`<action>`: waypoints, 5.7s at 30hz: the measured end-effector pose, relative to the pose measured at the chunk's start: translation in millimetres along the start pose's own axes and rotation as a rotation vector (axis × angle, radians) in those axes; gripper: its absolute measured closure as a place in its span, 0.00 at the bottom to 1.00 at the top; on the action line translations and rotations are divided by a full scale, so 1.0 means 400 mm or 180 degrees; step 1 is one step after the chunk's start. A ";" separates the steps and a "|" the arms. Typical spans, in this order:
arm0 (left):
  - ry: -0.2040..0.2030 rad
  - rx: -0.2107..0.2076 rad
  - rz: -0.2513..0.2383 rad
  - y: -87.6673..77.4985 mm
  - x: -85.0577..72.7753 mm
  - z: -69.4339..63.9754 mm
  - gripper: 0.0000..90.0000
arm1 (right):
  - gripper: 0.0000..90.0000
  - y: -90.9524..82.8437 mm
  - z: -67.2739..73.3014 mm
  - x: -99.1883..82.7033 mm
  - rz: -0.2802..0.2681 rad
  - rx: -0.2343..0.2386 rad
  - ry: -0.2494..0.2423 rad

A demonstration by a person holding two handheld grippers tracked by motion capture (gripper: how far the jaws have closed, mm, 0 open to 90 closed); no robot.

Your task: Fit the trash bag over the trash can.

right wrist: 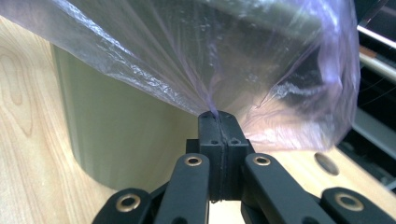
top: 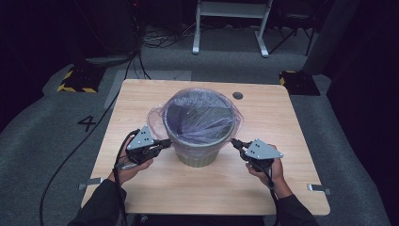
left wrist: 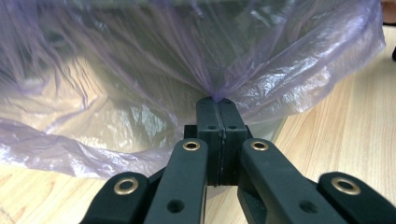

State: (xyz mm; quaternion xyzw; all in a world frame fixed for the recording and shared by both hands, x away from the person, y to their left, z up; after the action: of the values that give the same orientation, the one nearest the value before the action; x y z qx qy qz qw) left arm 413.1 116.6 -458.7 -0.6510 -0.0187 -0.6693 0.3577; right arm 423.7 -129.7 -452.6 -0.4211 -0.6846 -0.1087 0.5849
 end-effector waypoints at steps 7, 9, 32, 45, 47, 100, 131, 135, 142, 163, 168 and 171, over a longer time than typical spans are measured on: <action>-0.0045 0.0039 0.0061 -0.002 -0.027 0.006 0.93 | 1.00 0.028 -0.008 -0.050 0.0164 0.0066 0.0169; -0.0031 0.0038 0.0072 -0.009 -0.038 0.004 0.93 | 1.00 0.034 -0.011 -0.060 0.0214 0.0072 0.0188; -0.0283 0.0215 -0.0377 -0.192 -0.036 -0.024 0.18 | 0.45 -0.029 -0.107 -0.099 0.0275 -0.0057 0.0707; -0.0349 0.0565 -0.0496 -0.222 0.032 0.077 0.20 | 0.31 -0.095 -0.146 -0.152 0.0569 -0.0099 0.0672; -0.0346 0.0599 -0.0477 -0.216 0.041 0.095 0.20 | 0.34 -0.095 -0.162 -0.182 0.0789 -0.0202 0.0675; -0.0302 0.0555 0.0152 0.018 0.125 0.323 1.00 | 1.00 0.165 -0.321 0.123 0.0397 -0.0122 0.0619; -0.0881 0.0493 0.0259 0.087 -0.078 0.301 0.60 | 0.97 0.224 -0.287 -0.091 0.0901 -0.0008 0.1163; -0.0813 0.0604 0.0242 0.047 -0.094 0.286 0.42 | 0.89 0.199 -0.300 -0.109 0.0883 -0.0054 0.1223; -0.0586 0.0442 0.0039 -0.014 -0.064 0.222 0.29 | 0.62 0.144 -0.315 -0.094 0.0737 -0.0126 0.1234; -0.0061 -0.0083 0.0329 0.014 -0.069 0.037 0.39 | 0.32 0.017 -0.091 -0.065 0.0458 0.0716 0.0619; -0.0077 -0.0126 0.0316 0.034 -0.071 0.025 0.61 | 0.41 0.023 -0.030 -0.059 0.0341 0.0777 0.0658; -0.0025 -0.0113 0.0403 0.046 -0.082 0.023 0.73 | 0.56 0.034 -0.022 -0.057 0.0315 0.0758 0.0648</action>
State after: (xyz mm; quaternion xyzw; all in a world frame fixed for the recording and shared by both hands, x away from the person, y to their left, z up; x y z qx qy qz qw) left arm 426.6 122.5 -494.4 -0.6598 0.0330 -0.6429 0.3876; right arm 438.6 -137.1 -475.2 -0.3688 -0.6083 -0.0398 0.7017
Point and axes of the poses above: each handheld gripper's, and its own axes: y roughly forward along the jaws, x roughly out of its top, z roughly to its left, the point moved 10 cm from there along y, roughly forward along the jaws, and after that the axes turned 5 degrees about y, right-handed, at the moved point
